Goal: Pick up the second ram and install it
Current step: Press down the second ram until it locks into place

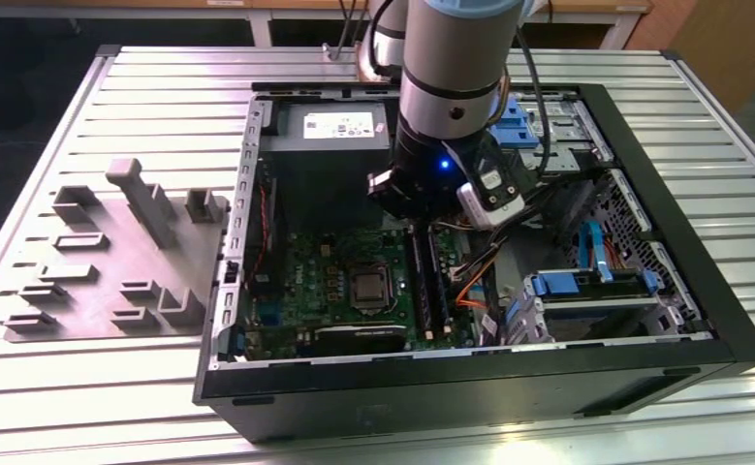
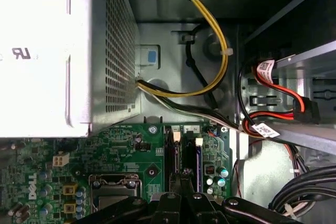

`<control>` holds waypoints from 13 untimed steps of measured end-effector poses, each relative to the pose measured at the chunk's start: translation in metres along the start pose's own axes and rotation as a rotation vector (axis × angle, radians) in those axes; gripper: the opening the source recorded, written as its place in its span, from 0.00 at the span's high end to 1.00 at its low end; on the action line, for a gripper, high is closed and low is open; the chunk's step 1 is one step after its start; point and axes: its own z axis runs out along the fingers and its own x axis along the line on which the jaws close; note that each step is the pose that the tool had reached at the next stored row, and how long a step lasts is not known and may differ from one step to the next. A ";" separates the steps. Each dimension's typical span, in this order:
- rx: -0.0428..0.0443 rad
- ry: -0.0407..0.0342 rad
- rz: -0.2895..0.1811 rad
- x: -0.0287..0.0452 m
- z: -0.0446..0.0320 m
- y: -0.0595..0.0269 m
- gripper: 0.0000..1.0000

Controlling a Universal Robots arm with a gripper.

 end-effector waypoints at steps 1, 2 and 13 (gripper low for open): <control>-0.0008 -0.0001 0.000 0.0000 0.0003 0.0003 0.90; -0.0015 -0.0001 0.000 0.0000 0.0006 0.0011 0.90; -0.0035 0.0000 0.000 0.0003 0.0068 0.0061 0.90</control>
